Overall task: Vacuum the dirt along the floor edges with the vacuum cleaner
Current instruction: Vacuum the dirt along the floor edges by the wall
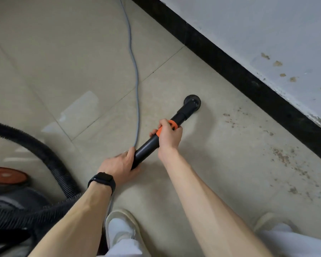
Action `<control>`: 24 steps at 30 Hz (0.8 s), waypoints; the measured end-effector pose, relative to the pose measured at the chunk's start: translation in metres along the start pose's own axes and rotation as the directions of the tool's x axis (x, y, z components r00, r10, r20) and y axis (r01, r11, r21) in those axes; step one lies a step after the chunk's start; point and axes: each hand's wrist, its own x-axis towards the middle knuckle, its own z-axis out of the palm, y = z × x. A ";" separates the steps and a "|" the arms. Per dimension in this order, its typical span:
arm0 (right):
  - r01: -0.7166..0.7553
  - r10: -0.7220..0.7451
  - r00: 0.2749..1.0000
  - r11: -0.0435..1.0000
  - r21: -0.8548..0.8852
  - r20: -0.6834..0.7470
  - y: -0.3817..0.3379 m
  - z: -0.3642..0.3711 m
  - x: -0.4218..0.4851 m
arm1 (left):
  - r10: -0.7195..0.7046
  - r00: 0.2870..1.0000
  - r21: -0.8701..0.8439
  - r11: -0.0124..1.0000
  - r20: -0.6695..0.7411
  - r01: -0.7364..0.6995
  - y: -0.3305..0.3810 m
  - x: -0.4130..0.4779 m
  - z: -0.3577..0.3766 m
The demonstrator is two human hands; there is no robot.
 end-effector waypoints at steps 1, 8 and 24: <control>-0.007 0.007 1.000 1.000 0.006 -0.007 0.009 0.000 -0.007 | -0.005 1.000 0.008 1.000 0.016 0.005 -0.007 -0.008 0.002; -0.016 0.031 0.988 0.995 0.099 -0.150 0.013 -0.028 -0.030 | 0.111 0.993 0.065 0.992 0.031 -0.113 -0.006 -0.019 0.004; -0.026 0.038 0.983 0.997 0.067 -0.181 -0.043 -0.083 -0.015 | 0.334 0.938 0.142 0.928 0.096 -0.345 0.074 0.002 0.004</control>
